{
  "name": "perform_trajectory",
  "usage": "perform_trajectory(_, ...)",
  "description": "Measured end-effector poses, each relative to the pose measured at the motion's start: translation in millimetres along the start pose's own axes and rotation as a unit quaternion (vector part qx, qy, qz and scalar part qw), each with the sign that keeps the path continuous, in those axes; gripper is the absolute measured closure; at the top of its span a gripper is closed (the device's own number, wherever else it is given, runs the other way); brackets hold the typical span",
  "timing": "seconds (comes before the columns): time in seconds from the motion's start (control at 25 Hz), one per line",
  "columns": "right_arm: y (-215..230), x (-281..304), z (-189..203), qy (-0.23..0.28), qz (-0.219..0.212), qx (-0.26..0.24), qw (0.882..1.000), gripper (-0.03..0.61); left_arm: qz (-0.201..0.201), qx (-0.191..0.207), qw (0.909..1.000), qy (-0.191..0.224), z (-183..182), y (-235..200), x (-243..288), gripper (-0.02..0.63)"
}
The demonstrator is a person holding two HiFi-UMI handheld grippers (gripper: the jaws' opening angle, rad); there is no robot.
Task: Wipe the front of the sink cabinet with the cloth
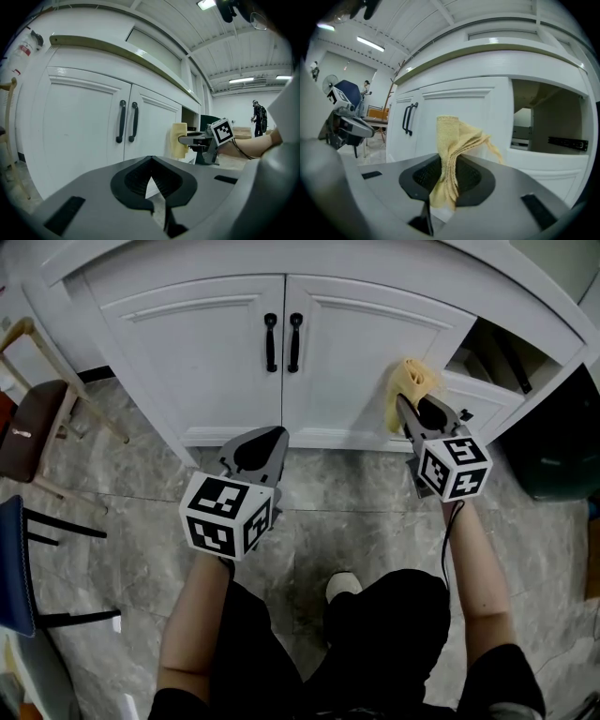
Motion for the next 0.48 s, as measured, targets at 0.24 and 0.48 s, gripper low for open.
perform_trajectory(0.24, -57.4, 33.2, -5.6, 0.023, -0.078, -0.023, 0.996, 0.497, -0.031, -0.010, 0.9995, 0.002, 6.0, -20.0, -13.7, 0.597)
perform_trajectory(0.48, -102.7, 66.0, -0.9, 0.030, -0.134, -0.040, 0.990, 0.497, -0.062, -0.016, 0.9979, 0.006, 11.9, -35.6, -26.9, 0.597)
Point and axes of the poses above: the fingertips, and each gripper's own axes: x forward along the fingers, y to its right, z out of its underside, the point moved 8 cm from there along -x, backward along the fingers, and after that the axes turned 14 degrees about -x, right-handed, at the moved point
